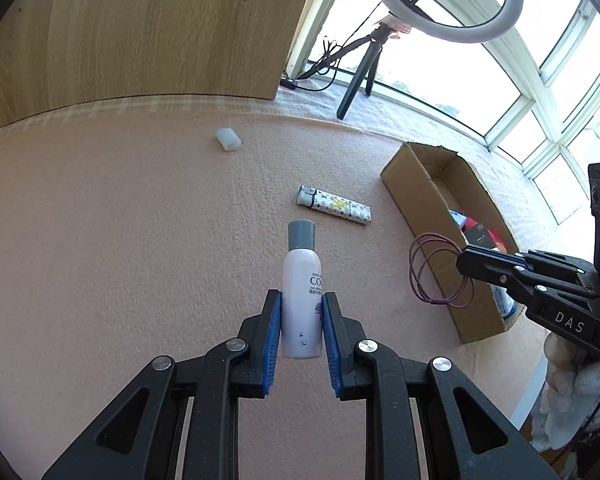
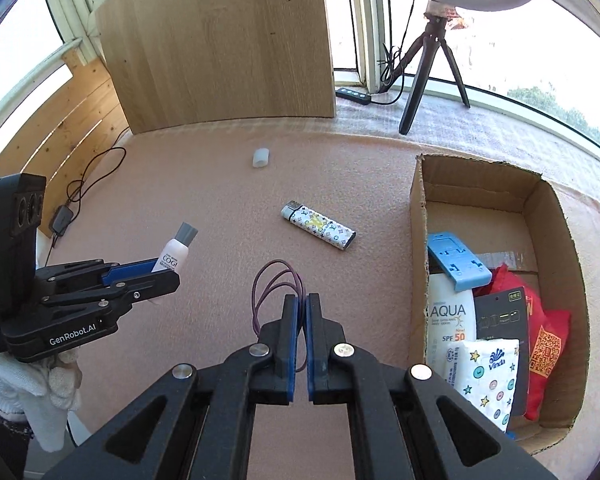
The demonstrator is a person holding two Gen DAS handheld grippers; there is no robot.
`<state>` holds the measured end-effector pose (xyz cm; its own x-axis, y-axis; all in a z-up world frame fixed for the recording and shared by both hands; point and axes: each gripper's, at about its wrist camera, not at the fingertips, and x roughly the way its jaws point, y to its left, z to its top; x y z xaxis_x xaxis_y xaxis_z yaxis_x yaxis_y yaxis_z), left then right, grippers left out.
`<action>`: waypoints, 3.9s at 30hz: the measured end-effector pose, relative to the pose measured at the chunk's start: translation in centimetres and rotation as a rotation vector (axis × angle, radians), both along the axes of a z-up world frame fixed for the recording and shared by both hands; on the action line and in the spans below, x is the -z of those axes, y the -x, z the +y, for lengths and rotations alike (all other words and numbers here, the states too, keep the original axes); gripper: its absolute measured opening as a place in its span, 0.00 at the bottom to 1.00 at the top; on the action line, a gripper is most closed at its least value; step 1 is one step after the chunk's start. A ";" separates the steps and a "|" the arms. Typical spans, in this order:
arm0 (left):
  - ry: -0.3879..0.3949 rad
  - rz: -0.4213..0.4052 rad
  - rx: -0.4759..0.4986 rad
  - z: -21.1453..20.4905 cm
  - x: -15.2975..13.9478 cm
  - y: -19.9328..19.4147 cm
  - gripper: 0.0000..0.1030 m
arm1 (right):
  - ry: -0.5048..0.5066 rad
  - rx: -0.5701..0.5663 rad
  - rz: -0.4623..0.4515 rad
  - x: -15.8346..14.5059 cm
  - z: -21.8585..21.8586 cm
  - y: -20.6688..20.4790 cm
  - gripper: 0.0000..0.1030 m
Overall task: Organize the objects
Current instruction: 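Carry the bottle with the left tool while the right tool carries the cable over the box, then drop the bottle from the left tool while the right tool releases the cable into the box, then move the right tool to the patterned white lighter on the carpet, then close the right tool on the lighter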
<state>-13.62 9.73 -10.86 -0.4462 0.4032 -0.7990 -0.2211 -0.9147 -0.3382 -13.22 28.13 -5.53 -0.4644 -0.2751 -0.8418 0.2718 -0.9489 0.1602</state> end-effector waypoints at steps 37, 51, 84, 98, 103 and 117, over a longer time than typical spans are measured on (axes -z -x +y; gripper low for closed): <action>-0.041 0.036 0.227 20.7 -2.1 7.8 0.33 | 0.023 0.332 0.034 -0.3 17.8 3.9 0.43; -0.021 0.042 0.075 9.0 -1.8 3.8 0.33 | 0.126 0.307 0.041 -1.2 13.9 1.2 0.43; 0.085 0.042 -0.142 -6.1 -1.4 -5.4 0.33 | -0.013 0.009 -0.123 5.6 -4.3 10.5 0.43; 0.068 0.015 -0.166 -8.3 -0.7 -6.1 0.33 | -0.035 0.022 -0.219 8.4 -4.8 13.9 0.49; 0.060 0.006 -0.159 -8.4 -0.4 -5.8 0.33 | -0.028 0.019 -0.242 8.8 -4.8 14.1 0.49; 0.041 -0.009 -0.152 -8.9 0.0 -6.0 0.33 | -0.029 0.013 -0.278 8.8 -5.2 14.8 0.51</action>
<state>-7.64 0.83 -10.87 -0.4922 0.2990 -0.8175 -0.0763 -0.9504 -0.3016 -28.01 22.97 -14.36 -0.2180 -0.2441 -0.9449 0.2086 -0.9575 0.1992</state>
